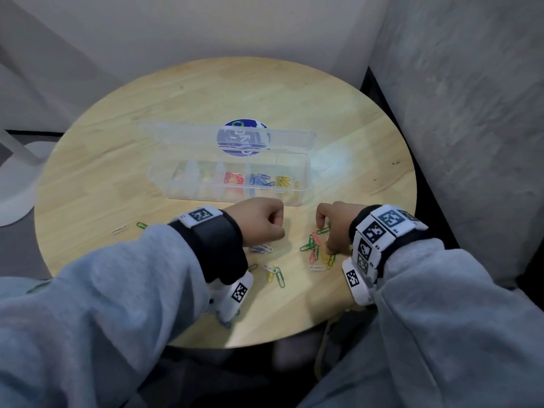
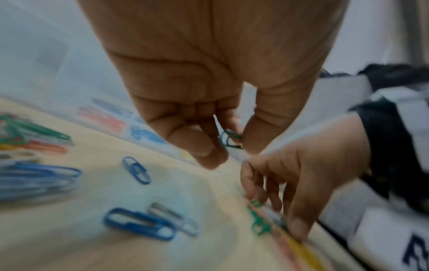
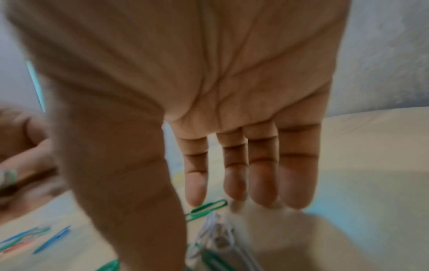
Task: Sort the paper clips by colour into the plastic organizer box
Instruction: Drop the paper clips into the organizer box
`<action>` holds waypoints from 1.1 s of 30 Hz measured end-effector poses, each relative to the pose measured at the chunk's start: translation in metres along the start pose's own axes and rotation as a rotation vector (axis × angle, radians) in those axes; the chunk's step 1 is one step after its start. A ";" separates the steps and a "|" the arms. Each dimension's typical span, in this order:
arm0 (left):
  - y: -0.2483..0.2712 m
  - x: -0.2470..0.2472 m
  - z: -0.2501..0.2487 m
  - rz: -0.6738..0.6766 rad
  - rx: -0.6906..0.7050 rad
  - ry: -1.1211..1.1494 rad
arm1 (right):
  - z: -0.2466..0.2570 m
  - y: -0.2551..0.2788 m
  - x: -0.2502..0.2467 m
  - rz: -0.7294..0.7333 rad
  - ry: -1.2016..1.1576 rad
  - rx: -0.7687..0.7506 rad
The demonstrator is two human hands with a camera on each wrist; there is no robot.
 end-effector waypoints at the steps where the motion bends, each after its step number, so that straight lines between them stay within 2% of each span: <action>1: 0.000 -0.002 0.001 0.014 -0.022 0.099 | -0.001 -0.001 0.002 0.004 0.016 -0.001; 3: 0.001 -0.001 0.003 0.064 -0.053 0.269 | -0.002 -0.002 0.002 -0.009 0.032 -0.004; 5: 0.002 0.003 0.003 0.106 -0.064 0.285 | -0.001 -0.002 -0.001 -0.031 0.048 -0.005; 7: 0.005 0.009 0.002 0.138 -0.059 0.143 | 0.001 -0.004 -0.004 -0.035 0.066 -0.007; 11: 0.017 0.030 -0.004 0.232 0.011 -0.333 | 0.000 -0.010 -0.007 -0.066 0.023 0.000; 14: 0.022 0.043 -0.006 0.236 0.063 -0.561 | 0.001 -0.014 -0.006 -0.081 -0.017 0.001; 18: 0.017 0.050 -0.008 0.242 0.146 -0.626 | 0.004 -0.018 -0.002 -0.079 -0.060 0.022; 22: 0.015 0.047 -0.006 0.220 0.110 -0.642 | 0.008 -0.016 -0.001 -0.053 -0.086 0.049; 25: 0.013 0.040 0.000 0.248 0.043 -0.580 | 0.009 -0.012 -0.005 -0.076 -0.213 0.034; 27: 0.011 0.032 0.003 0.244 -0.002 -0.454 | 0.008 -0.009 -0.010 -0.117 -0.376 0.007; 30: 0.007 0.012 0.006 0.185 -0.064 -0.144 | 0.002 -0.007 -0.020 -0.188 -0.638 0.001; 33: 0.006 -0.005 0.006 0.186 -0.102 0.241 | 0.000 -0.008 -0.023 -0.174 -0.962 -0.027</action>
Point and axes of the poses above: each hand's wrist, its own y-axis away from the middle knuckle, its own x-axis out of the palm, z = x × y, the point moved 5 cm from there along -y, towards the middle knuckle, and after that the axes turned 7 degrees about -x, right-handed, at the moved point
